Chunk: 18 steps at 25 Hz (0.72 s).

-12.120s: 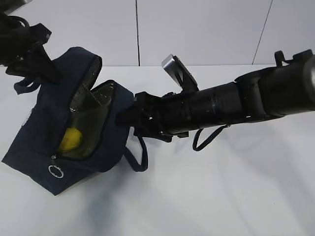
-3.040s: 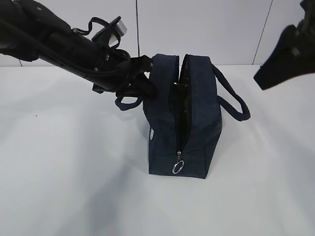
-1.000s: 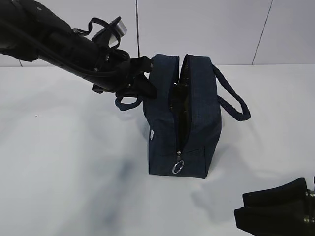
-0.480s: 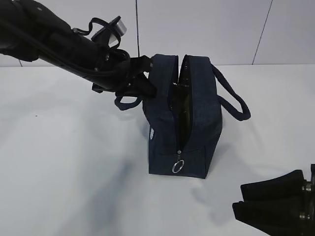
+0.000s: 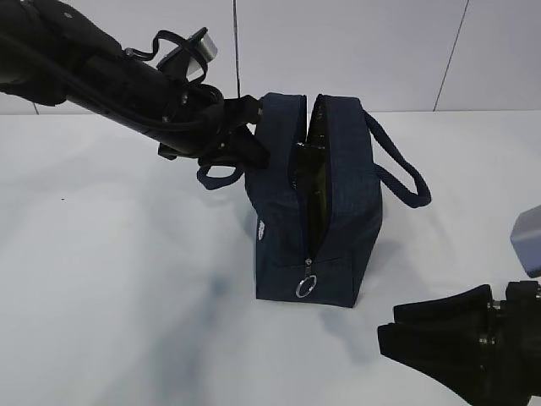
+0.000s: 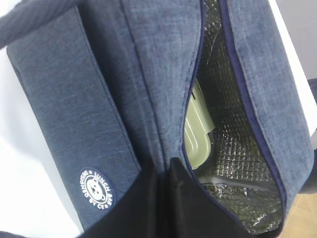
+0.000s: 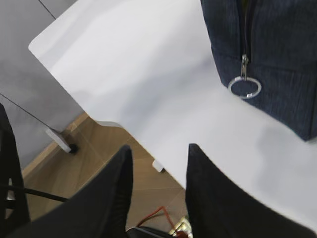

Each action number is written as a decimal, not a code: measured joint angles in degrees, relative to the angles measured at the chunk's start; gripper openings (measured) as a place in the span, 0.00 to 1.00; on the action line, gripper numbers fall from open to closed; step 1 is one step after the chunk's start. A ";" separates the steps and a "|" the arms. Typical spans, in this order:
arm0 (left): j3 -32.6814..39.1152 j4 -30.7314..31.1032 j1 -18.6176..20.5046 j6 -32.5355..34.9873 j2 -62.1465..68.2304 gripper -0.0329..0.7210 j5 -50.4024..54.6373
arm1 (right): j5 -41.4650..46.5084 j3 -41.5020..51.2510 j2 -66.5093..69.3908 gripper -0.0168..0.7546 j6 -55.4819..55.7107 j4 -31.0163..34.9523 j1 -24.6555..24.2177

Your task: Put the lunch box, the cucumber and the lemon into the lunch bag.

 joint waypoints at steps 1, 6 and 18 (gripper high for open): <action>0.00 0.00 0.00 0.00 0.00 0.04 0.00 | 0.04 0.00 0.00 0.38 -2.23 0.61 0.00; 0.00 0.00 0.00 0.00 0.00 0.04 0.00 | 0.17 0.00 0.00 0.38 -18.15 1.40 0.00; 0.00 0.00 0.00 0.00 0.00 0.04 0.00 | 3.01 -0.87 10.03 0.38 -41.88 1.62 0.00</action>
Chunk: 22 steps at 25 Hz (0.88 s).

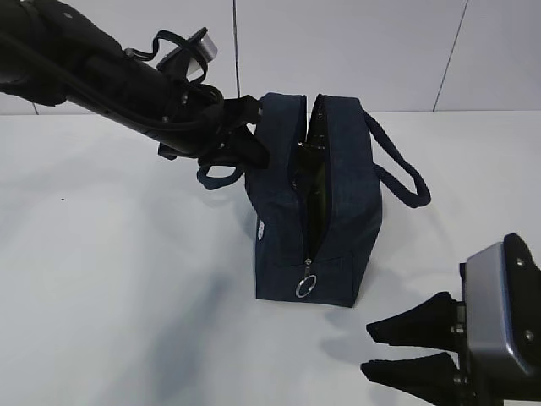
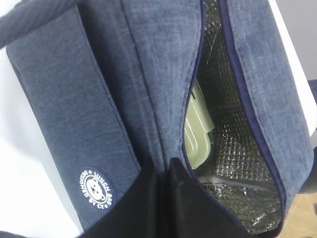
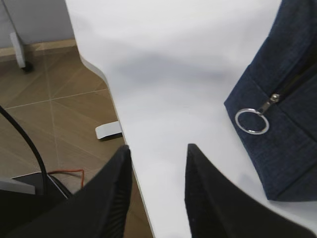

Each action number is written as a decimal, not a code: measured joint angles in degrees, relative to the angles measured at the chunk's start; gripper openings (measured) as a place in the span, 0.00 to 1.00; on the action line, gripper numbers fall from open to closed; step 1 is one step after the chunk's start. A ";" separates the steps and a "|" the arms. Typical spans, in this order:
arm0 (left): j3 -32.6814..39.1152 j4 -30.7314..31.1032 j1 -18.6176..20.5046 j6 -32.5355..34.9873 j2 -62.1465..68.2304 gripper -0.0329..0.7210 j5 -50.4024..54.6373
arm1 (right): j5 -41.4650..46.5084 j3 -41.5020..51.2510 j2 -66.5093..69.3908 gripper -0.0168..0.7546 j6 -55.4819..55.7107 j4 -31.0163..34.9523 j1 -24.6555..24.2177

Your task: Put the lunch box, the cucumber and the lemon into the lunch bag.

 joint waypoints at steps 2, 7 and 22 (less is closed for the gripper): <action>0.00 0.00 0.00 0.00 0.00 0.04 0.00 | 0.40 -1.65 3.24 0.38 -0.71 0.00 0.00; 0.00 0.00 0.00 0.00 0.00 0.04 0.00 | 2.02 -6.77 10.30 0.38 -1.08 0.26 0.00; 0.00 0.00 0.00 0.00 0.00 0.04 0.73 | 2.97 -15.62 22.73 0.62 -1.21 0.50 0.00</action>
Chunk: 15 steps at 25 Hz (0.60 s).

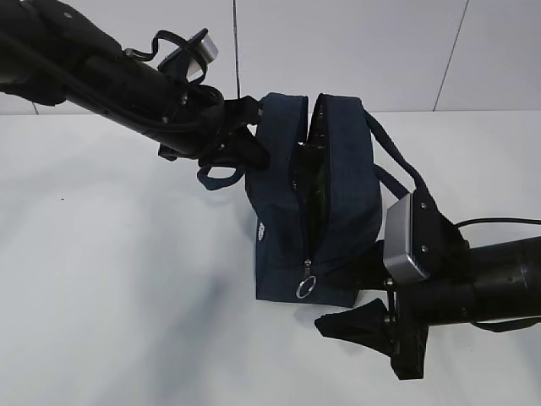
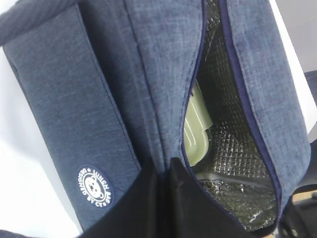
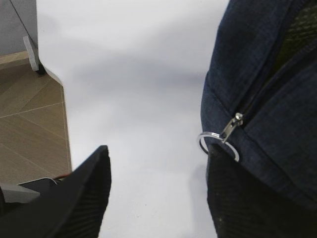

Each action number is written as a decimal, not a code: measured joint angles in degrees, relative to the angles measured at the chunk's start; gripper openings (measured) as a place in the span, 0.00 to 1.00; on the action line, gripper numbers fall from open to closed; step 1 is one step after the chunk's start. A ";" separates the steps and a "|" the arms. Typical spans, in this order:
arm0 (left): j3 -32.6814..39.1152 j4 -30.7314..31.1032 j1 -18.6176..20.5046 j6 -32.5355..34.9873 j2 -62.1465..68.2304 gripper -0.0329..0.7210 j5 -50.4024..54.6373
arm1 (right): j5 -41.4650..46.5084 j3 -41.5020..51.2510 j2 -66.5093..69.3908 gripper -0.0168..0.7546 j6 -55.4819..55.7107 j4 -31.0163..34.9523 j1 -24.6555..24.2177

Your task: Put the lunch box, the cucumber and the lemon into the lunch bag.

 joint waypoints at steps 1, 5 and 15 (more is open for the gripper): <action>0.00 0.00 0.00 0.00 0.00 0.04 0.00 | 0.00 -0.61 0.49 0.62 0.00 0.00 0.00; 0.00 0.00 0.00 0.00 0.00 0.04 0.10 | 0.00 -2.25 2.83 0.62 0.00 0.00 0.00; 0.00 0.00 0.00 0.00 0.00 0.04 0.10 | -0.21 -3.49 6.72 0.62 -3.92 0.02 0.00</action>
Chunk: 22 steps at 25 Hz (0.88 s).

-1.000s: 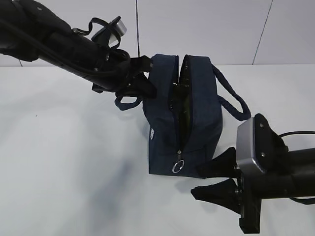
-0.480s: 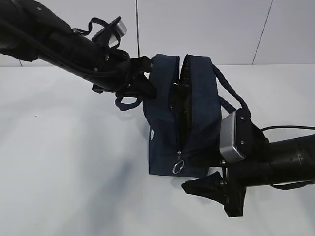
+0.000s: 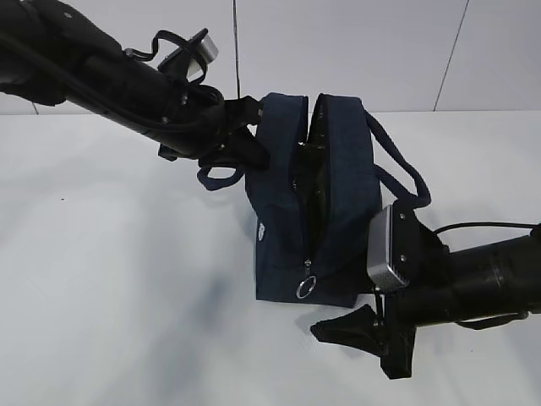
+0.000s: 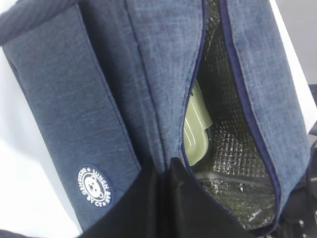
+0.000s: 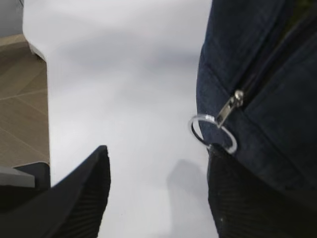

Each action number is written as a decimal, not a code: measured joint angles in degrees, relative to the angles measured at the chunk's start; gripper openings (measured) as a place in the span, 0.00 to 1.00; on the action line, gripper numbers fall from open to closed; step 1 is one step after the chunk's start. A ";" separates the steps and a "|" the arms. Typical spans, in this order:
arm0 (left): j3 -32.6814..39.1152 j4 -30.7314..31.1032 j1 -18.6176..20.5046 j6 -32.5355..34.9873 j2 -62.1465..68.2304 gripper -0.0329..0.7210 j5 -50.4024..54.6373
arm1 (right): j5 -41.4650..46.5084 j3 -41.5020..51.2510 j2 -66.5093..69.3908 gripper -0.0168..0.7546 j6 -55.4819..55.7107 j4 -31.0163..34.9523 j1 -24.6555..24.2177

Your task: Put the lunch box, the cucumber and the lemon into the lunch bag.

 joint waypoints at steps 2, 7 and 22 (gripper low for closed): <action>0.00 0.00 0.00 0.00 0.00 0.04 0.00 | -1.45 -0.09 0.47 0.62 -0.35 0.00 0.00; 0.00 0.00 0.00 0.00 0.00 0.04 0.12 | -2.31 -2.11 1.67 0.62 -0.44 0.00 0.00; 0.00 0.00 0.00 0.00 0.00 0.04 0.73 | 0.96 -6.78 4.97 0.62 3.62 -0.02 0.11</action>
